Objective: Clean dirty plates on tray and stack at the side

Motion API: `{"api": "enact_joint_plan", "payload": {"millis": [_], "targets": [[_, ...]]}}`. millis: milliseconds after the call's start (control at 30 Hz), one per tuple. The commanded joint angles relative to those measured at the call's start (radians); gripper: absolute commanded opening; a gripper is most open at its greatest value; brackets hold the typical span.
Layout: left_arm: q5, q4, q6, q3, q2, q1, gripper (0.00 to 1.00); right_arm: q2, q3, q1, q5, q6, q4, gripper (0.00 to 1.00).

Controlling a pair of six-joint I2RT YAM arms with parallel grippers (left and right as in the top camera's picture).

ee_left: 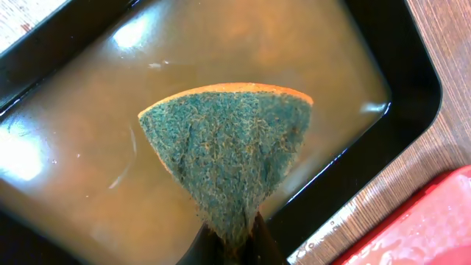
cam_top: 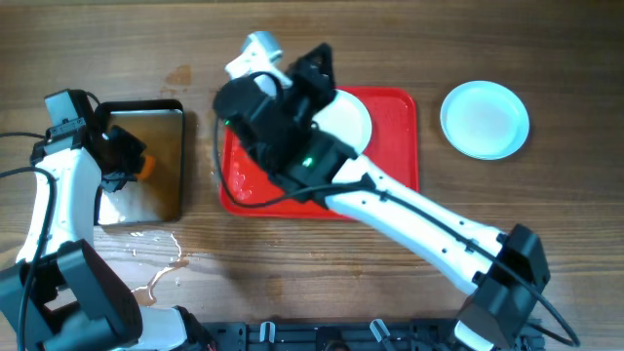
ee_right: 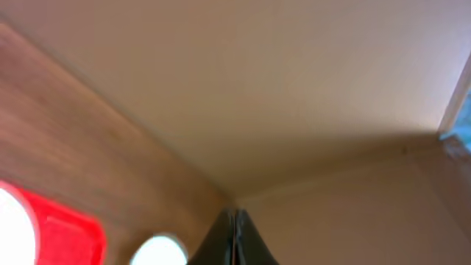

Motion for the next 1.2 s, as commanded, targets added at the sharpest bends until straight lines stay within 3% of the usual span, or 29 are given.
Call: {"api": "enact_joint_plan", "payload": {"millis": [0, 133, 167, 233, 333, 400, 600, 700, 1100, 1133, 1167], "targets": [[0.016, 0.000, 0.016, -0.006, 0.008, 0.002, 0.04, -0.024, 0.003, -0.074, -0.384, 0.499, -0.281, 0.13], [0.015, 0.000, 0.016, -0.006, 0.008, 0.002, 0.04, -0.024, 0.003, -0.261, -1.054, 0.807, -0.401, 0.10], [0.015, 0.000, 0.016, -0.006, 0.008, 0.002, 0.04, -0.024, 0.003, -0.337, -1.242, 0.849, -0.401, 0.24], [0.015, 0.000, 0.029, -0.006, 0.008, 0.002, 0.04, -0.024, 0.002, -0.434, -1.424, 0.870, -0.410, 0.52], [0.015, 0.010, 0.069, -0.010, 0.008, 0.002, 0.04, -0.023, -0.040, -0.563, -1.476, 0.871, -0.426, 0.66], [0.015, 0.024, 0.069, -0.020, 0.008, 0.002, 0.04, -0.016, -0.094, -0.610, -1.479, 0.885, -0.421, 0.69], [0.015, 0.056, 0.069, -0.051, 0.008, 0.002, 0.04, 0.027, -0.261, -0.622, -1.525, 0.956, -0.282, 0.62], [0.015, 0.056, 0.069, -0.051, 0.008, 0.002, 0.04, 0.086, -0.286, -0.620, -1.537, 1.076, -0.256, 0.58], [0.016, 0.056, 0.068, -0.051, 0.008, 0.002, 0.04, 0.276, -0.288, -0.589, -1.524, 1.093, -0.197, 0.54], [0.016, 0.056, 0.069, -0.051, 0.008, 0.002, 0.04, 0.277, -0.288, -0.590, -1.524, 1.073, -0.187, 0.43], [0.016, 0.056, 0.069, -0.051, 0.008, 0.002, 0.04, 0.277, -0.287, -0.590, -1.519, 1.064, -0.178, 0.21]]}}
